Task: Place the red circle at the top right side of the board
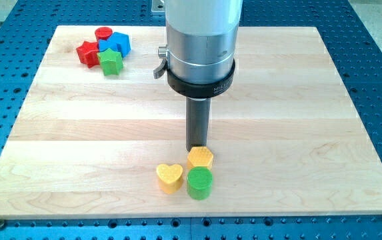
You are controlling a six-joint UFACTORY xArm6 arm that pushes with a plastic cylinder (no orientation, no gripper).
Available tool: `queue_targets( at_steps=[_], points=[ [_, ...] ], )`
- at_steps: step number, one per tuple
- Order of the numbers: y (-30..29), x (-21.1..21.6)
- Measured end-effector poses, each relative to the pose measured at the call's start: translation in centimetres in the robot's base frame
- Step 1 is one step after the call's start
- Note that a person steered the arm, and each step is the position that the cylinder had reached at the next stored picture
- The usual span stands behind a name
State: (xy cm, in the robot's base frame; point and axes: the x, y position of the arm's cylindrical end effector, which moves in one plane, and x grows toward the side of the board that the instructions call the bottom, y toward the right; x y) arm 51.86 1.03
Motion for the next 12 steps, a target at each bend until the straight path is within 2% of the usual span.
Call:
queue_targets(
  at_steps=[4, 5, 6, 9, 12],
  points=[
    [-1.1, 0.1],
    [-3.0, -1.2],
    [-11.4, -1.5],
    [-28.4, -10.5],
    [-30.5, -17.6]
  ],
)
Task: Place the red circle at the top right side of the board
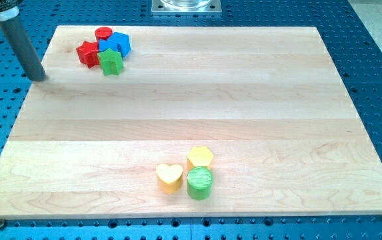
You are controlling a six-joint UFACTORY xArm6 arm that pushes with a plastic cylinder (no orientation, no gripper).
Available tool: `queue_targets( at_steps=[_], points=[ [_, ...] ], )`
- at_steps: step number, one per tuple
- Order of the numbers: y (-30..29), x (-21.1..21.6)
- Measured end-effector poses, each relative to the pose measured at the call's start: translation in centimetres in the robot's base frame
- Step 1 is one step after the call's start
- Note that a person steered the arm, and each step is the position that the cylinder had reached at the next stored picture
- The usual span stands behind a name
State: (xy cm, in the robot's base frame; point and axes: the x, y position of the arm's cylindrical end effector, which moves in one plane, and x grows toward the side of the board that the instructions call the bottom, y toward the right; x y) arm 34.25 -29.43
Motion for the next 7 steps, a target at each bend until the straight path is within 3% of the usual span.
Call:
queue_targets(
  at_steps=[2, 4, 6, 7],
  points=[
    [-0.1, -3.8],
    [8.4, -8.7],
    [9.6, -12.4],
    [16.7, -10.9]
  ],
)
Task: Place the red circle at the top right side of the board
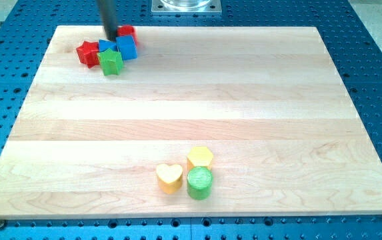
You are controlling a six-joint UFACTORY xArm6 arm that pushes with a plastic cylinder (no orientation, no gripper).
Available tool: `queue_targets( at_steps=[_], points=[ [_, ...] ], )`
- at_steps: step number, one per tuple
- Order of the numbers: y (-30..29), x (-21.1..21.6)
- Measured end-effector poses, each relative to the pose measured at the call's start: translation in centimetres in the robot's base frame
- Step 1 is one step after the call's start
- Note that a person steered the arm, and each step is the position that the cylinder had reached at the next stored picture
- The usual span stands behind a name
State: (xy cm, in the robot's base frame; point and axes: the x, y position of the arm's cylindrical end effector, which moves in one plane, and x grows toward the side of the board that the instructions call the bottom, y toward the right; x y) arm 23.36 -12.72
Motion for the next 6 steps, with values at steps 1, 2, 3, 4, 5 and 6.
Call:
queue_targets(
  at_steps=[1, 2, 3, 4, 5, 6],
  points=[
    [11.6, 4.4],
    [10.0, 5.1],
    [10.9, 7.3],
    [21.0, 7.0],
    [28.5, 6.1],
    [20.9, 7.4]
  ],
)
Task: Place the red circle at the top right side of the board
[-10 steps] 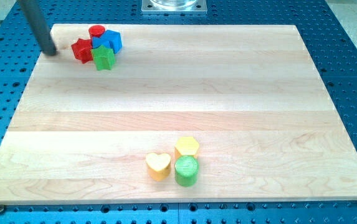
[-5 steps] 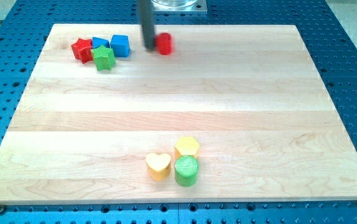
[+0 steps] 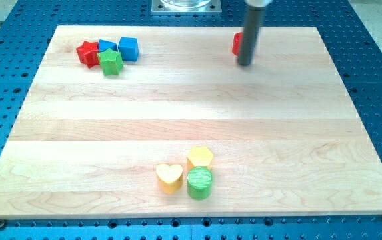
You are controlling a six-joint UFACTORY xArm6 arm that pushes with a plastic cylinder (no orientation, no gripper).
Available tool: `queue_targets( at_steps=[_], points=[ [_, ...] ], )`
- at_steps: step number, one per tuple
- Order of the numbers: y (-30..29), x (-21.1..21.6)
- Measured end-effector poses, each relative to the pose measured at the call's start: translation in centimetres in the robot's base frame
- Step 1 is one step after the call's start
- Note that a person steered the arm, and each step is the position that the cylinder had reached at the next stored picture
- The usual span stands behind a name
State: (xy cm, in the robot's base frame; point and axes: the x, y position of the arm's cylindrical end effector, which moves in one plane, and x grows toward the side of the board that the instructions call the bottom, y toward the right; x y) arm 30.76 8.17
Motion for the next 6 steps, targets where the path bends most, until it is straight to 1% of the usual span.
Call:
queue_targets(
  at_steps=[1, 2, 3, 4, 5, 6],
  points=[
    [-1.4, -2.3],
    [7.5, -3.6],
    [5.5, -3.3],
    [-0.9, -4.0],
    [4.9, -4.7],
    [5.8, -4.2]
  ],
)
